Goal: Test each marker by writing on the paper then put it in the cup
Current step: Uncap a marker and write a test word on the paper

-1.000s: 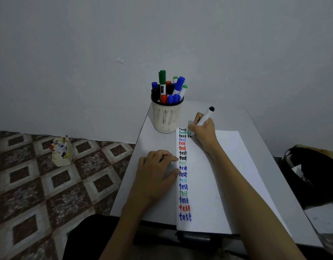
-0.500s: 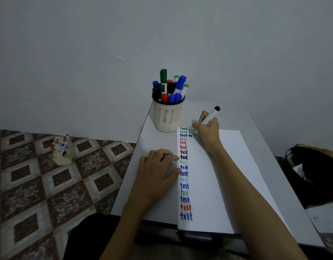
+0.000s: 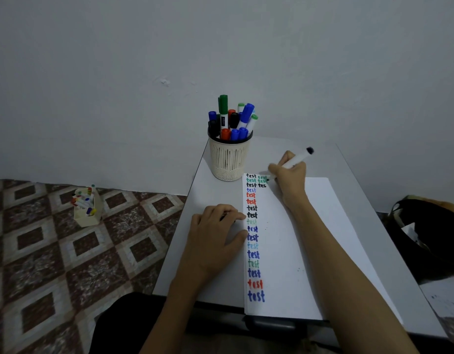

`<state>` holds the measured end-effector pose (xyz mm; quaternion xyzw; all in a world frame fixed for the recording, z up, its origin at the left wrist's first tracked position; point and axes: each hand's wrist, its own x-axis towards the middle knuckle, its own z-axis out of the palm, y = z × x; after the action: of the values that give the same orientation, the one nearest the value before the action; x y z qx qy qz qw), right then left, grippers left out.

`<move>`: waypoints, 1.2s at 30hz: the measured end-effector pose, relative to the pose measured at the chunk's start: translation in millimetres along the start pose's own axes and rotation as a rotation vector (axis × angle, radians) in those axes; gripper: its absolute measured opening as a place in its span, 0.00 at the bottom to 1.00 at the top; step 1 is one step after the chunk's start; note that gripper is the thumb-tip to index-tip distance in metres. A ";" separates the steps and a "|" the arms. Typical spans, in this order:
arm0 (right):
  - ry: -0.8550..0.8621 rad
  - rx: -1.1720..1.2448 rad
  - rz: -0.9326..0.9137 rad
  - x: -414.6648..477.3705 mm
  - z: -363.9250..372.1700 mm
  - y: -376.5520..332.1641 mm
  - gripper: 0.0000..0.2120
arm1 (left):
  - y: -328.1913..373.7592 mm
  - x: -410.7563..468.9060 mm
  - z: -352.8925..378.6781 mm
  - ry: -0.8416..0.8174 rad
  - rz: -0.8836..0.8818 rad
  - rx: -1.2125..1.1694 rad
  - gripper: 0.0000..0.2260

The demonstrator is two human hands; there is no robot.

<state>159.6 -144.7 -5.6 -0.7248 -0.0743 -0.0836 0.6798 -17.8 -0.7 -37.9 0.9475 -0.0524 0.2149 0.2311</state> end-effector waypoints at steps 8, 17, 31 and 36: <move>-0.128 -0.022 0.017 1.8 -7.9 -1.4 0.17 | -1.0 1.1 -0.1 -0.008 -0.002 0.003 0.16; -0.143 -0.123 -0.033 3.7 -5.8 1.9 0.15 | -0.2 1.0 -1.2 -0.009 -0.003 0.012 0.17; -0.181 -0.074 0.014 3.1 -6.6 0.0 0.16 | -1.3 1.1 -0.5 -0.010 -0.002 0.016 0.17; -0.015 0.281 0.078 1.6 -12.9 -5.6 0.17 | 1.2 1.6 -1.1 0.014 -0.040 -0.037 0.20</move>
<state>159.6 -157.1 1.0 -0.6255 -0.0622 -0.0405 0.7767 -17.1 -1.3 -35.8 0.9424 -0.0358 0.2157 0.2532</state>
